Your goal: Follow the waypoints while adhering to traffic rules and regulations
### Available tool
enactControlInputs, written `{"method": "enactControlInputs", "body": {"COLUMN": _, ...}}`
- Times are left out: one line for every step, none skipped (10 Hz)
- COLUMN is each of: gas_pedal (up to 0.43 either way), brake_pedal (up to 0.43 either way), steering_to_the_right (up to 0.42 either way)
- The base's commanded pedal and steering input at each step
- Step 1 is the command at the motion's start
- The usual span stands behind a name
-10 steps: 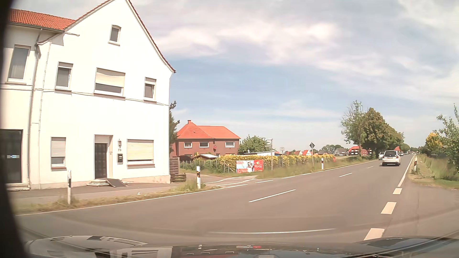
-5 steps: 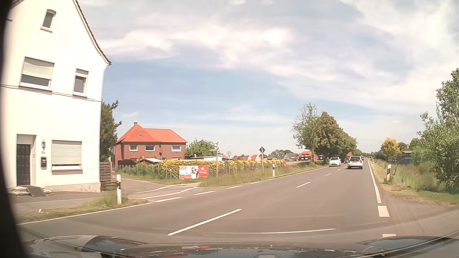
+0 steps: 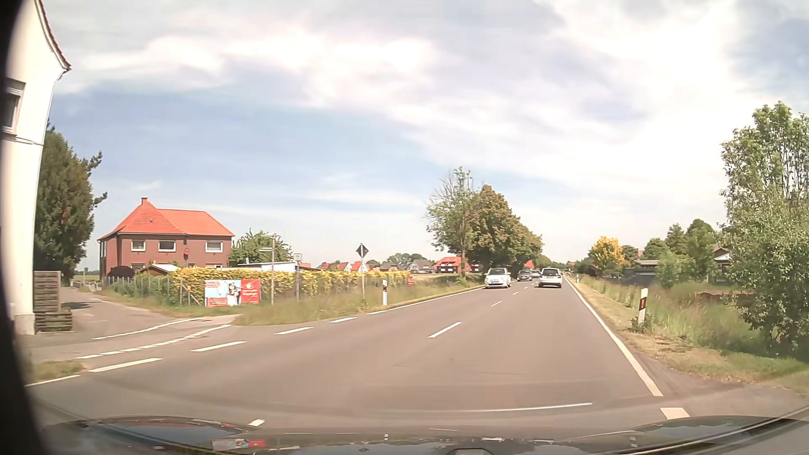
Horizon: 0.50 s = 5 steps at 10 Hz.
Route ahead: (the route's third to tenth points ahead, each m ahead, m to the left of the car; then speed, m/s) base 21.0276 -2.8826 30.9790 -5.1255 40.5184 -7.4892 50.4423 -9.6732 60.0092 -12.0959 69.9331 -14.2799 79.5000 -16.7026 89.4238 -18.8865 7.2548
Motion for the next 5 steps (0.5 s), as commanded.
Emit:
{"method": "enactControlInputs", "body": {"gas_pedal": 0.39, "brake_pedal": 0.0, "steering_to_the_right": 0.179}}
{"method": "enactControlInputs", "body": {"gas_pedal": 0.39, "brake_pedal": 0.0, "steering_to_the_right": 0.158}}
{"method": "enactControlInputs", "body": {"gas_pedal": 0.398, "brake_pedal": 0.0, "steering_to_the_right": 0.144}}
{"method": "enactControlInputs", "body": {"gas_pedal": 0.409, "brake_pedal": 0.0, "steering_to_the_right": 0.127}}
{"method": "enactControlInputs", "body": {"gas_pedal": 0.421, "brake_pedal": 0.0, "steering_to_the_right": 0.113}}
